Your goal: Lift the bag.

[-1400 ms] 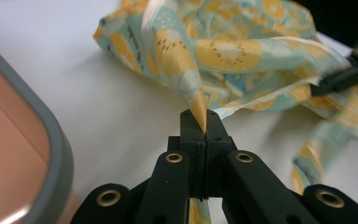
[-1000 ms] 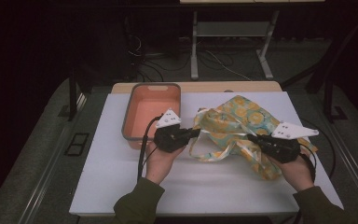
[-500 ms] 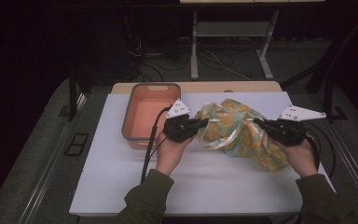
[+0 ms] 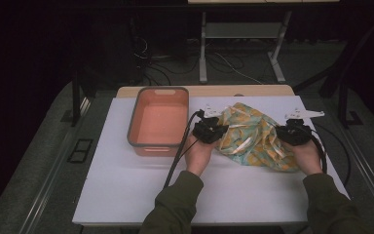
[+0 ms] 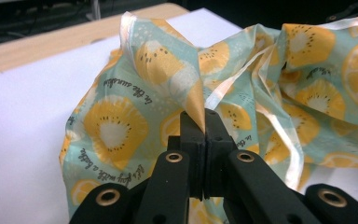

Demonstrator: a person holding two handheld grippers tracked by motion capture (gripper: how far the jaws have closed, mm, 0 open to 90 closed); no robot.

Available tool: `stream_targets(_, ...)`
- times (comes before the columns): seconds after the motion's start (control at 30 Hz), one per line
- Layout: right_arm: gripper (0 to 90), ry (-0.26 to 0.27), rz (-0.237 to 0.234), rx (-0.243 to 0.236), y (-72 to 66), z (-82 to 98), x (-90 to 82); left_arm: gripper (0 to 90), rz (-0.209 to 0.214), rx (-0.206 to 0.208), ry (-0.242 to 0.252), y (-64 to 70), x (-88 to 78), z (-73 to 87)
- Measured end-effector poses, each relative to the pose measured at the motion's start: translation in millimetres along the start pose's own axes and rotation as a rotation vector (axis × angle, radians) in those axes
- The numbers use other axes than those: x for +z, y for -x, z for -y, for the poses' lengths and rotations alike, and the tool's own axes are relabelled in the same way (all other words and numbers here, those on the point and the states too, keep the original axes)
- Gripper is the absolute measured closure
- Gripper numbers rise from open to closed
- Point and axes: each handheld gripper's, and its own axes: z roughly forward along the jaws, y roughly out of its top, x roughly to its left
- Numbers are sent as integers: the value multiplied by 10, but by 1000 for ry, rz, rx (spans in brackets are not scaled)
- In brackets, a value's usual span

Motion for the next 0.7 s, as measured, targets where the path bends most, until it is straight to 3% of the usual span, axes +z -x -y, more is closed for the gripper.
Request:
stream_targets(0.13,864,-10,-49,24,11,25,16,820,1,-5,-8,-25,-11,43)
stream_targets(0.23,704,22,-113,72,18,-16,-65,697,6,5,-15,-10,-83,45)
stream_targets(0.4,448,72,-199,109,26,-74,-258,487,37,25,-12,32,-235,38)
stream_targets(0.53,350,101,-243,113,20,-104,-402,388,65,59,-11,65,-354,43)
stream_targets(0.7,266,123,-254,78,-38,-111,-551,292,88,87,-9,63,-463,92)
